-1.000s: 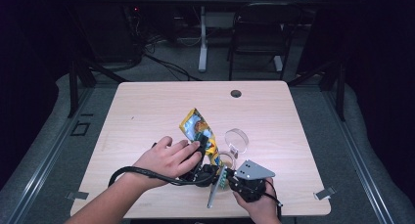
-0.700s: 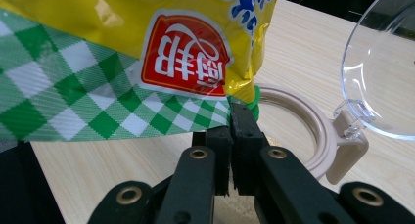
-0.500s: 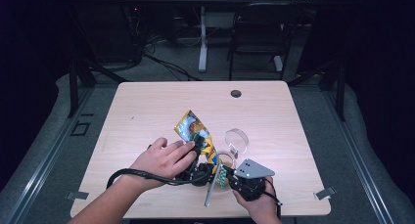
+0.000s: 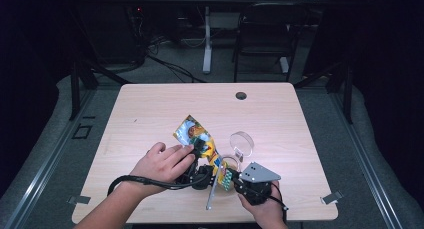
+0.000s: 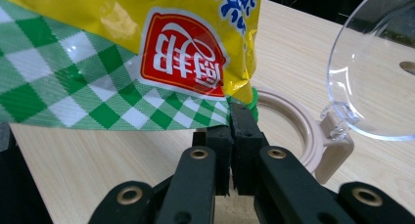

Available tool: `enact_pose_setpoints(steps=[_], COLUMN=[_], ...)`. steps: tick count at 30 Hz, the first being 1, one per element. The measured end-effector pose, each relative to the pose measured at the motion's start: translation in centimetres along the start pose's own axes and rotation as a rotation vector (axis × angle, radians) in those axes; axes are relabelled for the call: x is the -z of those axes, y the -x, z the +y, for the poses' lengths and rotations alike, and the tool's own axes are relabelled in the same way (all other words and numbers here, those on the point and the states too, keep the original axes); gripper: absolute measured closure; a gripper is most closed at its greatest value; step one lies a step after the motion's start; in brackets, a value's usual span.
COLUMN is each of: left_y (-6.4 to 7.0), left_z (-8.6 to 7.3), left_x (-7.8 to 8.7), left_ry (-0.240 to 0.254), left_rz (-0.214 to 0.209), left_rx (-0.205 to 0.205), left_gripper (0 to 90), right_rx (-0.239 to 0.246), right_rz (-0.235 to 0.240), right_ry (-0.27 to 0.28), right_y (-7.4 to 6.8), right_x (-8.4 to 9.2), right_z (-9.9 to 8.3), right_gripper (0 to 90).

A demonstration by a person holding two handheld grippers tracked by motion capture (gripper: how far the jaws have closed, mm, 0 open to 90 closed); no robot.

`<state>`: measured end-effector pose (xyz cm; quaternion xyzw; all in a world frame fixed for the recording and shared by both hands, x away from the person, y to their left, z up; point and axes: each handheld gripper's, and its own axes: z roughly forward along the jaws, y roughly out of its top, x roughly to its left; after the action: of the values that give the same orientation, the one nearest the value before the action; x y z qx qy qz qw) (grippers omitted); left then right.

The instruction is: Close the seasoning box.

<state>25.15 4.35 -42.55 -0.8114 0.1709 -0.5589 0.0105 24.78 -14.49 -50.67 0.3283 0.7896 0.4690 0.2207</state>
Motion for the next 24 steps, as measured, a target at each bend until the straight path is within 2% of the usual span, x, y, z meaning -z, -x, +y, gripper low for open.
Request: enact_pose_setpoints(steps=[3, 6, 16, 24], left_y=[0.2, 0.2, 0.7, 1.0], left_z=[-0.1, -0.3, -0.8, -1.3], left_x=[0.0, 0.0, 0.1, 0.1], left_ry=[0.004, -0.003, 0.000, -0.005], left_rz=[-0.003, -0.008, -0.019, -0.033], left_rx=[0.025, 0.020, 0.073, 0.092], left_gripper=[86.5, 86.5, 86.5, 86.5], right_rx=[-0.002, -0.001, 0.008, 0.004], right_rz=[-0.003, -0.003, 0.000, 0.003], right_ry=[0.004, 0.005, 0.006, 0.014], right_y=[0.1, 0.1, 0.0, 0.1], right_x=[0.0, -0.1, -0.2, -0.3], right_z=[0.0, 0.1, 0.2, 0.4], right_gripper=[88.5, 88.6, 88.8, 88.9])
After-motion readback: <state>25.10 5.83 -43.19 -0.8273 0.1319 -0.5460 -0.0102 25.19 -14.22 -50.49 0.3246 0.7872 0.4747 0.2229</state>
